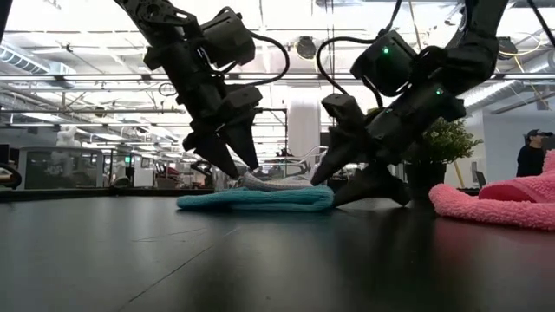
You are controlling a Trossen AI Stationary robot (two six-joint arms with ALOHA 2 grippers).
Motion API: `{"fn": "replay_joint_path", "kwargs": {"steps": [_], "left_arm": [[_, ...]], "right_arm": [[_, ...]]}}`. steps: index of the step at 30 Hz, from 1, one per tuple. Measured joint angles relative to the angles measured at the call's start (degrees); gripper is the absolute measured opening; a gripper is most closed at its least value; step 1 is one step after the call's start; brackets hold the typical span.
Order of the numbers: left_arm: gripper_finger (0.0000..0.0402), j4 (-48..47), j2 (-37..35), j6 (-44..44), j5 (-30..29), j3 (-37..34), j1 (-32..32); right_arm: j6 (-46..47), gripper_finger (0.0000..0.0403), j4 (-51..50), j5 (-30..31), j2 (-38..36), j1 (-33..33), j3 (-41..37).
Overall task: Fold microfiber towels
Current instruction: Put the light blue microfiber cloth into the transparent bin
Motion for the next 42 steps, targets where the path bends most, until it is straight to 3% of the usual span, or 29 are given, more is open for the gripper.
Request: {"fn": "replay_joint_path", "kwargs": {"steps": [3,6,13,31,37,42], "left_arm": [[0.0296,-0.62,0.00,-0.67,-0.02,0.00,0.00],[0.0296,-0.66,0.00,-1.55,-0.02,0.00,0.00],[0.0296,-0.73,0.00,-3.26,-0.04,0.00,0.00],[0.0296,-1.59,-0.60,-4.50,0.06,0.00,0.00],[0.0296,-11.12,-4.91,-5.85,0.18,0.04,-0.15],[0.0296,-21.82,-8.77,-6.55,-0.01,0.04,-0.74]], "right_arm": [[0.00,0.0197,1.62,0.21,1.43,-0.04,0.06],[0.23,0.0167,0.35,2.51,1.62,-0.02,0.01],[-2.63,0.0014,1.23,2.89,1.76,0.00,-0.08],[-7.07,0.0001,-6.88,0.76,-13.33,-2.93,-0.23],[-11.03,0.0001,-8.84,-0.57,-19.39,-5.79,3.64],[-18.35,0.0000,-13.70,-6.68,-21.07,-11.58,12.37]]}}
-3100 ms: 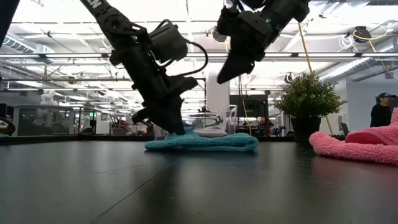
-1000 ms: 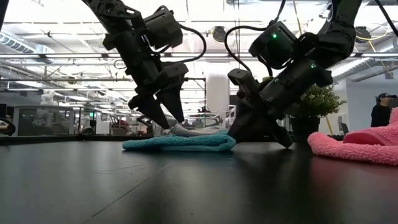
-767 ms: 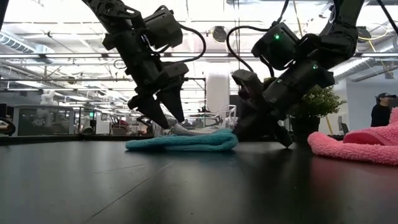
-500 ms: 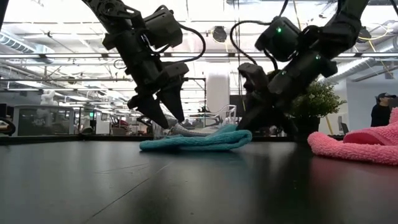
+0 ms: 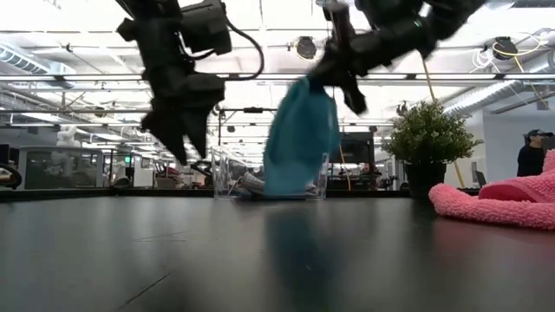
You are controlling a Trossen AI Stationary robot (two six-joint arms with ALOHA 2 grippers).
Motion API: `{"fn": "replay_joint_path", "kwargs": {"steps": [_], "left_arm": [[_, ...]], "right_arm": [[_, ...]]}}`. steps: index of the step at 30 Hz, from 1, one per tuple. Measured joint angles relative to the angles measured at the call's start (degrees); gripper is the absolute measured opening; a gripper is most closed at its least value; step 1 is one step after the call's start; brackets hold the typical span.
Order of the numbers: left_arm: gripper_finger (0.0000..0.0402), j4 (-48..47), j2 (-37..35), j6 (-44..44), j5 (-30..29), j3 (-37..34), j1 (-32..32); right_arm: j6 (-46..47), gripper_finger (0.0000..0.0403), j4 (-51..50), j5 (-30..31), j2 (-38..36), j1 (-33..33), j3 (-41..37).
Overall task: Fold microfiber towels
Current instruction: Put the light blue microfiber cloth into the transparent bin
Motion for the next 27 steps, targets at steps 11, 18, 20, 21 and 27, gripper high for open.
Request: {"fn": "replay_joint_path", "kwargs": {"steps": [11,18,20,21,27], "left_arm": [[0.0296,-6.03,-1.37,-4.48,-2.56,-0.04,-3.28],[0.0296,-9.33,-1.39,-8.02,-3.01,-0.04,-5.49],[0.0296,-9.13,-1.39,-8.75,-3.01,-0.04,-5.94],[0.0296,-9.04,-1.39,-9.11,-3.01,-0.04,-6.20],[0.0296,-9.00,-1.39,-12.03,-3.02,-0.04,-6.97]], "right_arm": [[-14.85,0.0000,-11.70,-16.93,11.68,-14.27,29.04],[-14.06,0.0000,-11.90,-28.01,28.10,-18.38,42.94],[-14.68,0.0000,-11.97,-29.60,32.26,-19.05,46.48],[-15.24,0.0000,-11.93,-30.00,33.91,-19.51,47.94],[-15.87,0.0000,-11.69,-35.07,37.52,-23.83,51.18]]}}
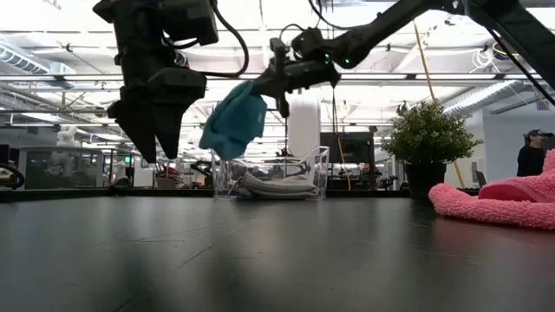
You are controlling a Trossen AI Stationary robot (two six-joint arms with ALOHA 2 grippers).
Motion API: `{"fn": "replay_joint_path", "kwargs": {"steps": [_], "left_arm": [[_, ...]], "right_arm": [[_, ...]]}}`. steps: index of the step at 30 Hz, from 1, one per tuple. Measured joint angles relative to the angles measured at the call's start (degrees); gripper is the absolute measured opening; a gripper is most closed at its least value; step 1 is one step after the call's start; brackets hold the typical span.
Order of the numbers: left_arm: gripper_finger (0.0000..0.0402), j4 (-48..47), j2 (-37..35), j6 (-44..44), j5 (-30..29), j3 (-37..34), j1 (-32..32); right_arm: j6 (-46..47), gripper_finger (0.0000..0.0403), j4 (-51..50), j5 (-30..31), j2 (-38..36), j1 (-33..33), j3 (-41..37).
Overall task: Fold microfiber towels
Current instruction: Put the light blue microfiber cloth into the transparent bin
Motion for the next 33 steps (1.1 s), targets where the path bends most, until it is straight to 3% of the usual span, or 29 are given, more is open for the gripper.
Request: {"fn": "replay_joint_path", "kwargs": {"steps": [6,18,27,31,33], "left_arm": [[0.0296,0.26,0.00,-1.63,-0.03,0.00,0.31],[0.0296,0.50,0.00,-6.47,-1.11,0.00,0.27],[0.0296,0.72,0.00,-8.16,-2.00,0.00,0.15],[0.0296,0.82,0.00,-8.22,-2.08,0.00,0.15],[0.0296,0.98,0.00,-8.29,-2.46,0.00,0.15]], "right_arm": [[-5.34,0.0000,-5.28,-0.44,0.20,-2.90,0.06],[-17.88,0.0000,-21.21,-0.03,3.97,-2.39,0.00],[-35.00,0.0000,-41.70,15.88,3.90,-3.58,-0.05],[-39.39,0.0000,-44.50,23.42,3.59,-3.73,-0.05],[-39.95,0.0000,-44.25,23.81,3.03,-3.74,-0.07]]}}
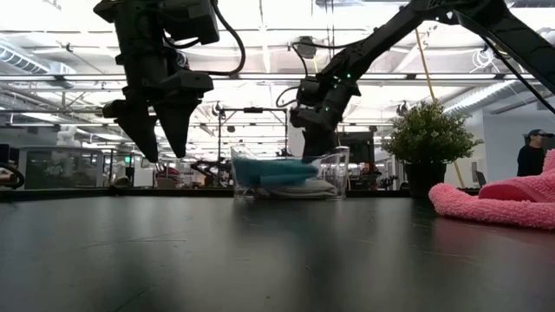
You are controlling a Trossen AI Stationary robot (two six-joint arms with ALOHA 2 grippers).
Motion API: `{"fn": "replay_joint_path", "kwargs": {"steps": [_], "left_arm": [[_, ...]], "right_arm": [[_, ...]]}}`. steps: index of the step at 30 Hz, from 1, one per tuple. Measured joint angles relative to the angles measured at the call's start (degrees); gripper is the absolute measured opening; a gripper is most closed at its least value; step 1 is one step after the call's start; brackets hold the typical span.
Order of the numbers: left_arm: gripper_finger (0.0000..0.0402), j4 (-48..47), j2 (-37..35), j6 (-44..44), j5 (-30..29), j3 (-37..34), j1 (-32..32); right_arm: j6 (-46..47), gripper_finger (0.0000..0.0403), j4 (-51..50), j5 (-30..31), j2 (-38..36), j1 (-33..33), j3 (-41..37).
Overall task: Fold microfiber towels
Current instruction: Put the light blue microfiber cloth into the transparent bin
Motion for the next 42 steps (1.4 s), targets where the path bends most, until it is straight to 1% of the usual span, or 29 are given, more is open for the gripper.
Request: {"fn": "replay_joint_path", "kwargs": {"steps": [10,14,19,23,25,29,33,36,39,42], "left_arm": [[0.0296,1.74,0.00,-0.58,-0.54,0.00,0.11],[0.0296,2.97,0.00,-0.55,-0.54,0.00,0.11],[0.0296,3.01,0.00,-0.73,-0.54,0.00,0.11],[0.0296,2.99,0.00,-0.77,-0.54,0.00,0.11],[0.0296,2.99,0.00,-0.77,-0.54,0.00,0.11],[0.0296,2.99,0.00,-0.74,-0.54,0.00,0.11],[0.0296,2.99,0.00,-0.74,-0.52,0.00,0.11],[0.0296,3.02,0.00,-0.74,-0.52,0.00,0.11],[0.0296,3.32,0.00,-0.74,-0.52,0.00,0.11],[0.0296,4.17,0.00,-0.72,-0.52,0.00,0.11]], "right_arm": [[-0.02,0.0000,8.84,-0.07,-6.51,0.59,0.00],[0.21,0.0000,6.89,0.34,-7.86,-0.10,0.00],[-0.87,0.0000,-0.47,5.60,-7.85,-0.80,-0.20],[-1.81,0.0000,-2.36,11.49,-7.65,-0.76,-2.85],[-1.76,0.0003,-2.37,12.64,-7.60,-0.74,-4.40],[-2.05,0.0026,-2.36,15.19,-7.63,-0.54,-6.88],[-3.74,0.0064,-2.70,18.66,-7.63,0.04,-7.93],[-4.84,0.0095,-2.04,22.82,-7.77,0.63,-7.97],[-5.41,0.0124,-1.55,26.31,-9.15,1.50,-8.02],[-5.43,0.0145,-1.55,28.32,-11.63,2.98,-8.02]]}}
